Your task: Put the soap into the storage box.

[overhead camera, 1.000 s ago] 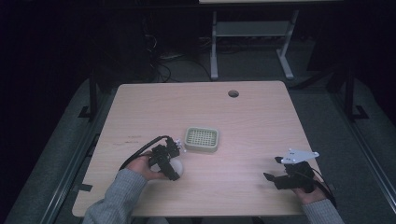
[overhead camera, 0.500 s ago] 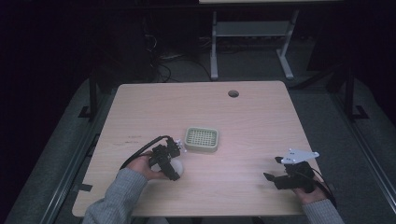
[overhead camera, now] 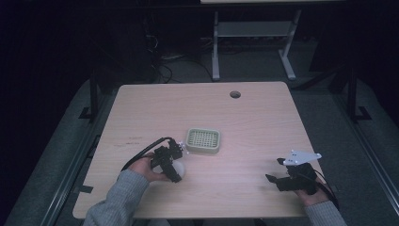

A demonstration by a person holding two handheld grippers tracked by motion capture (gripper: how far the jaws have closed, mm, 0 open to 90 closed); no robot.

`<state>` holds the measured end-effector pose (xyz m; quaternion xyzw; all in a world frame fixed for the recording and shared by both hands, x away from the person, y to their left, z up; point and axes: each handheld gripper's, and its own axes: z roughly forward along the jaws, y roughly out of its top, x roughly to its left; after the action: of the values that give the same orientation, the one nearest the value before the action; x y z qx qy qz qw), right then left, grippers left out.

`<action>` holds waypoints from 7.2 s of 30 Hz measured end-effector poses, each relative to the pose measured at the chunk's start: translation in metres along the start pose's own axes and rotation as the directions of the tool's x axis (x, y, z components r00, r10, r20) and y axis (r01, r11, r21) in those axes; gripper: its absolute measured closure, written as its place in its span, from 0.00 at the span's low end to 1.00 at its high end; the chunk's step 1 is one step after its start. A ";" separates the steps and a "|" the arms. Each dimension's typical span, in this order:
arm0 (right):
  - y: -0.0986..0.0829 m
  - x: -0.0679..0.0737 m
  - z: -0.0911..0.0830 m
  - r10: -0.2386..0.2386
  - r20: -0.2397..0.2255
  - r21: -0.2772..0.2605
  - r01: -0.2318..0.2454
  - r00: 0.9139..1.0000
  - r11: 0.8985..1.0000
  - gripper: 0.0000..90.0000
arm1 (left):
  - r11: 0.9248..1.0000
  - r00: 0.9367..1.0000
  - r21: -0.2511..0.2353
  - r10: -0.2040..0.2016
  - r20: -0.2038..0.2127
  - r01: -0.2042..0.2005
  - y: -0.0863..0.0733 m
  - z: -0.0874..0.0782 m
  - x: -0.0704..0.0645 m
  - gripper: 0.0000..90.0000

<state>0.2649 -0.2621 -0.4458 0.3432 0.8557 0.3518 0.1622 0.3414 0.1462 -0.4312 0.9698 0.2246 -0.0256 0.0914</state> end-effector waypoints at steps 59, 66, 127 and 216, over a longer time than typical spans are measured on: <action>0.001 -0.001 0.001 -0.001 -0.004 -0.011 0.001 1.000 1.000 0.27 | 1.000 1.000 -0.004 -0.010 0.010 0.010 0.017 -0.024 0.010 0.26; 0.003 0.000 0.002 0.002 -0.006 -0.008 -0.002 1.000 1.000 0.27 | 1.000 1.000 0.000 -0.009 0.011 0.009 0.023 -0.027 0.014 0.26; 0.006 -0.001 -0.001 0.009 -0.014 -0.041 -0.009 1.000 0.999 0.27 | 1.000 0.999 -0.012 0.021 0.028 -0.020 0.102 -0.044 0.044 0.26; 0.005 -0.003 -0.003 0.011 -0.013 -0.053 -0.011 1.000 0.999 0.27 | 0.997 0.999 0.054 -0.054 0.004 0.053 0.150 -0.005 0.069 0.26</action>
<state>0.2674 -0.2628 -0.4403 0.3411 0.8451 0.3775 0.1639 0.4693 0.0446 -0.4077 0.9655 0.2494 -0.0366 0.0650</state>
